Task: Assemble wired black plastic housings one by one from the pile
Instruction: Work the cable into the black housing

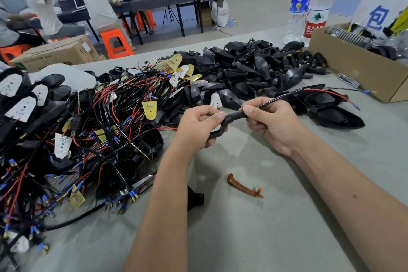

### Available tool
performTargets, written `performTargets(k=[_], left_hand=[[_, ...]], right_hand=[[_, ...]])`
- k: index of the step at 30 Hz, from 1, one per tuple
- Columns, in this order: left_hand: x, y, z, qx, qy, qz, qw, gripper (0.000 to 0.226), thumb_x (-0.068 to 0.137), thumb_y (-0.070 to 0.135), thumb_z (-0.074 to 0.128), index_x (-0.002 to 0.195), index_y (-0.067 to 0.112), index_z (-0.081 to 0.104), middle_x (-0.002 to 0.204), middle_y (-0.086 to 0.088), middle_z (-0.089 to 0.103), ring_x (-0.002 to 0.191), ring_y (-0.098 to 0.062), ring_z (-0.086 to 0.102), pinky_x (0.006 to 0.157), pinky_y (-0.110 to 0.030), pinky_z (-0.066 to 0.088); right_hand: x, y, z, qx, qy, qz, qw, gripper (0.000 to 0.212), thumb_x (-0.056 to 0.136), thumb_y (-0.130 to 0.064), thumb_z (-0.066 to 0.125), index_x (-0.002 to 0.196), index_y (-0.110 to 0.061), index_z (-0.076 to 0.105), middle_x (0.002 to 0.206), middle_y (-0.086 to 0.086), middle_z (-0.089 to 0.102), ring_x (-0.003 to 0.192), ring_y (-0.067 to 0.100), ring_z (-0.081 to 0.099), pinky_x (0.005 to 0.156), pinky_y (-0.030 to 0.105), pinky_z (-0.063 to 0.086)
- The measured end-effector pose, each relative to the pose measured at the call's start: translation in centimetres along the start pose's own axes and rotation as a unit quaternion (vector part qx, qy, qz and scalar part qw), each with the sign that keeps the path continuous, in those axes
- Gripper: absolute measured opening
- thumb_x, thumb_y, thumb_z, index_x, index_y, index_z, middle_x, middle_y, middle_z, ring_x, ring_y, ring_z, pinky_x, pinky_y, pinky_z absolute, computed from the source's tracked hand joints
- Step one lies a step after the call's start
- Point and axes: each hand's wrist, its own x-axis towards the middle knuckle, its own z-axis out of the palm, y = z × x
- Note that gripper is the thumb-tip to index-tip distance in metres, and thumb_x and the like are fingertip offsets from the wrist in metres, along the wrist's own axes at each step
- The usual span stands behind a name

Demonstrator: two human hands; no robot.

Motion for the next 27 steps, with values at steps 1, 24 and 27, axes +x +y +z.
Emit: performTargets(k=[1, 24, 27], left_hand=[[-0.02, 0.06, -0.09, -0.016, -0.010, -0.018, 1.000, 0.020, 0.102, 0.020, 0.061, 0.091, 0.005, 0.069, 0.076, -0.011, 0.074, 0.045, -0.017, 0.046, 0.037, -0.017, 0.028], [0.26, -0.01, -0.38, 0.153, 0.059, 0.095, 0.982, 0.015, 0.080, 0.037, 0.082, 0.073, 0.027, 0.074, 0.060, 0.002, 0.066, 0.056, -0.012, 0.056, 0.059, -0.036, 0.046], [0.43, -0.15, -0.35, 0.180, 0.071, 0.128, 0.973, 0.012, 0.080, 0.035, 0.082, 0.072, 0.031, 0.074, 0.062, 0.006, 0.068, 0.057, -0.006, 0.057, 0.061, -0.030, 0.045]], right_hand=[[0.01, -0.02, -0.02, 0.012, -0.007, 0.004, 1.000, 0.016, 0.078, -0.014, 0.077, 0.086, -0.002, 0.068, 0.062, 0.003, 0.049, 0.055, 0.012, 0.040, 0.051, 0.018, 0.033], [-0.21, 0.20, 0.21, 0.018, 0.018, 0.012, 1.000, 0.017, 0.074, -0.012, 0.078, 0.089, -0.005, 0.079, 0.075, 0.009, 0.060, 0.067, 0.013, 0.051, 0.059, 0.018, 0.045], [-0.17, 0.18, 0.44, 0.027, 0.028, -0.004, 0.999, 0.017, 0.077, -0.012, 0.075, 0.090, -0.003, 0.078, 0.077, 0.011, 0.061, 0.068, 0.014, 0.053, 0.059, 0.019, 0.044]])
